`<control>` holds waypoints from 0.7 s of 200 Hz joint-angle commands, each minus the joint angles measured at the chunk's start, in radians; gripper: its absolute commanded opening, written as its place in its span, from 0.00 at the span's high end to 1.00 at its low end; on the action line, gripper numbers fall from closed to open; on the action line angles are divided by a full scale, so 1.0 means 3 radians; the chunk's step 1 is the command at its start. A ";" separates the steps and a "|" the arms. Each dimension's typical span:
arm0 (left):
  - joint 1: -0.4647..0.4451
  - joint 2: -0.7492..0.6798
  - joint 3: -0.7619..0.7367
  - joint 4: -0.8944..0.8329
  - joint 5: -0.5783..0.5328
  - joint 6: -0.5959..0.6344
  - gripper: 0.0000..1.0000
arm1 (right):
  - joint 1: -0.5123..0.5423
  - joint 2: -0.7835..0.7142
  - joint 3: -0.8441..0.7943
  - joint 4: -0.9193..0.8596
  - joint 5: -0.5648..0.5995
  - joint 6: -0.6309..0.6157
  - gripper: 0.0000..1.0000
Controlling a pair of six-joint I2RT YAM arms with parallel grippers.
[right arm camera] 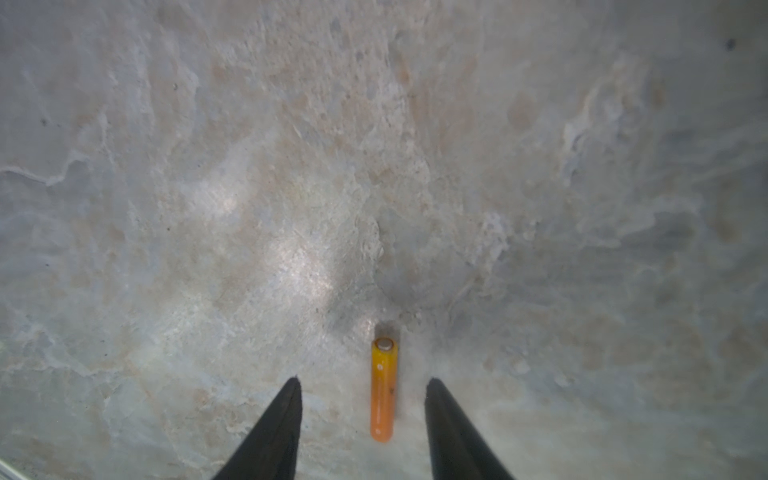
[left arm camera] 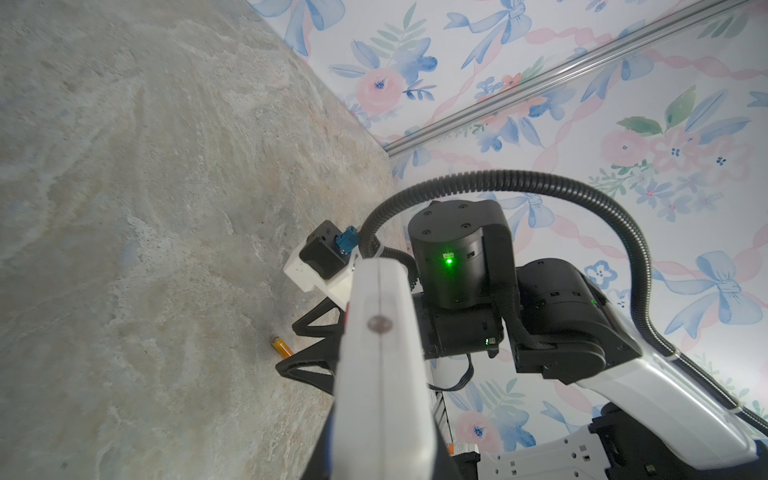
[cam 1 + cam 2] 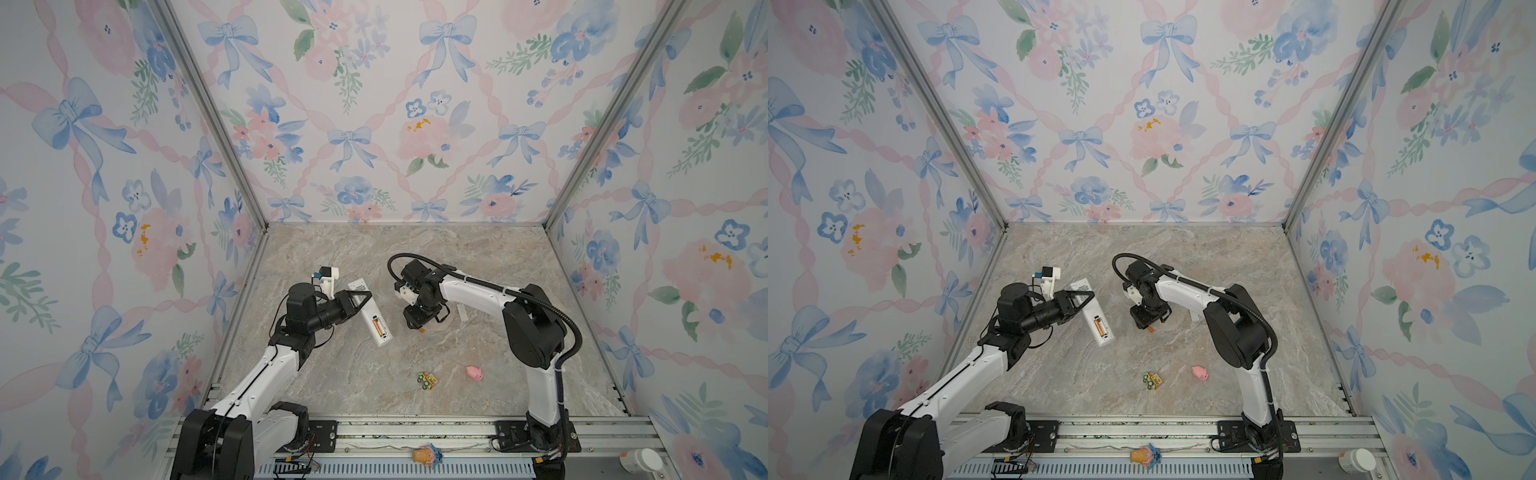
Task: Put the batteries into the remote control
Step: 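Lower the open right gripper around the second orange battery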
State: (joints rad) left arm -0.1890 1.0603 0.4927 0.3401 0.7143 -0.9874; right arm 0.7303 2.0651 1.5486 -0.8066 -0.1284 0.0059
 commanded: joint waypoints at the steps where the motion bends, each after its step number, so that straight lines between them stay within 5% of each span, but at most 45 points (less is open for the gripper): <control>1: 0.0027 -0.0072 -0.0034 0.0025 0.0033 0.0014 1.00 | 0.0040 0.0086 -0.0015 -0.0016 -0.0036 -0.0090 0.51; 140: 0.0048 -0.0074 -0.0052 0.0022 0.0041 -0.0012 1.00 | 0.0109 0.0219 -0.0109 -0.0143 0.0126 -0.0442 0.63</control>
State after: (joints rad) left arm -0.1825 1.0477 0.4843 0.3374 0.7143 -0.9909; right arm 0.7479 2.0964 1.5471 -0.8082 -0.1123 -0.0910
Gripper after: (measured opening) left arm 0.173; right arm 0.374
